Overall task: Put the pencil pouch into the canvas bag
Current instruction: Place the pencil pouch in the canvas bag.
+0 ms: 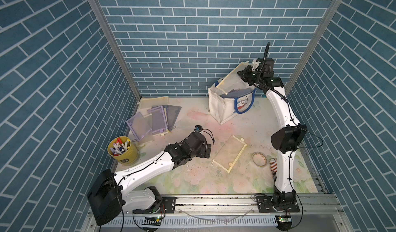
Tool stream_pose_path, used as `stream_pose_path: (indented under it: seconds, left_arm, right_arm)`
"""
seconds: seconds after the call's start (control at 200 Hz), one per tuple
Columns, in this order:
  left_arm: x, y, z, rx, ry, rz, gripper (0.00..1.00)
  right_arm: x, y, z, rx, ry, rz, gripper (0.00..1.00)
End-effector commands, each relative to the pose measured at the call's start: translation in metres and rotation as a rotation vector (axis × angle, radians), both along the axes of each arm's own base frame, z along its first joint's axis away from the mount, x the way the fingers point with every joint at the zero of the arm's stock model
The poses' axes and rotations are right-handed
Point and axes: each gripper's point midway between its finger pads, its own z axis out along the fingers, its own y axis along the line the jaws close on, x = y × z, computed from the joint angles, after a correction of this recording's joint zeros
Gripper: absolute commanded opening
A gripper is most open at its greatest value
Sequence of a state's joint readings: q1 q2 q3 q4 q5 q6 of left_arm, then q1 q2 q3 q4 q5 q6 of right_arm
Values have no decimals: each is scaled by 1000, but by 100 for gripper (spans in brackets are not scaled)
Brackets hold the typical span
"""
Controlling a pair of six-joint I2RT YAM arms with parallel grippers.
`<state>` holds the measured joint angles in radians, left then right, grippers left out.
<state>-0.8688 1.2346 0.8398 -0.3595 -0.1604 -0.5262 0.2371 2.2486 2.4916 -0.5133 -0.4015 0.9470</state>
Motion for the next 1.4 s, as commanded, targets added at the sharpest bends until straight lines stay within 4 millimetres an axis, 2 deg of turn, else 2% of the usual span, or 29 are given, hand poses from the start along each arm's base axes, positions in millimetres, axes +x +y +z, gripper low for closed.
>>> stream_pose_path:
  seconds: [0.0,0.19,0.355,0.635,0.705,0.765,0.83,0.96,1.07,1.08,1.09,1.215,1.295,1.395]
  left_arm:
    - [1,-6,5,6,-8,-1,99]
    - [1,-8,3,-10,-4,9,99]
    - [3,-8,3,6,-5,6,99]
    - [9,-13,6,8,-16,8,99]
    - [9,-16,7,6,-13,2,99]
    - [10,-17,8,4,-14,0,99]
    - [10,-17,8,1,-16,1,99]
    - [10,-16,9,-8,-21,12,99]
    - [10,-14,11,-19,-28,21,99]
    - [10,-14,12,-20,-29,22,99]
    - [10,-13,12,-21,-28,23,99]
    - [8,-10,16,-26,-35,30,99]
    - [6,-7,15,-24,-26,39,99]
    - [3,-9,17,-48,-10,33,99]
  right_arm:
    - [19,-8,2,41,-26,-52,0]
    - [25,-4,-37,26,35,-47,0]
    - [20,0,-64,8,104,-31,0]
    - [10,0,-75,-24,140,-11,0]
    - [7,-1,-72,-25,145,-13,11]
    - [4,-2,-66,-29,137,-16,26]
    - [1,-5,-55,-45,119,-24,38]
    - [-8,-13,-35,-83,92,-37,55]
    - [-12,-15,-34,-105,99,-42,60]
    - [-17,-17,-20,-100,76,-44,61]
    - [-19,-18,-16,-100,69,-45,61]
    - [-33,-22,3,-134,36,-34,63]
    - [-51,-23,12,-173,26,-6,64]
    - [-87,-19,14,-248,19,60,68]
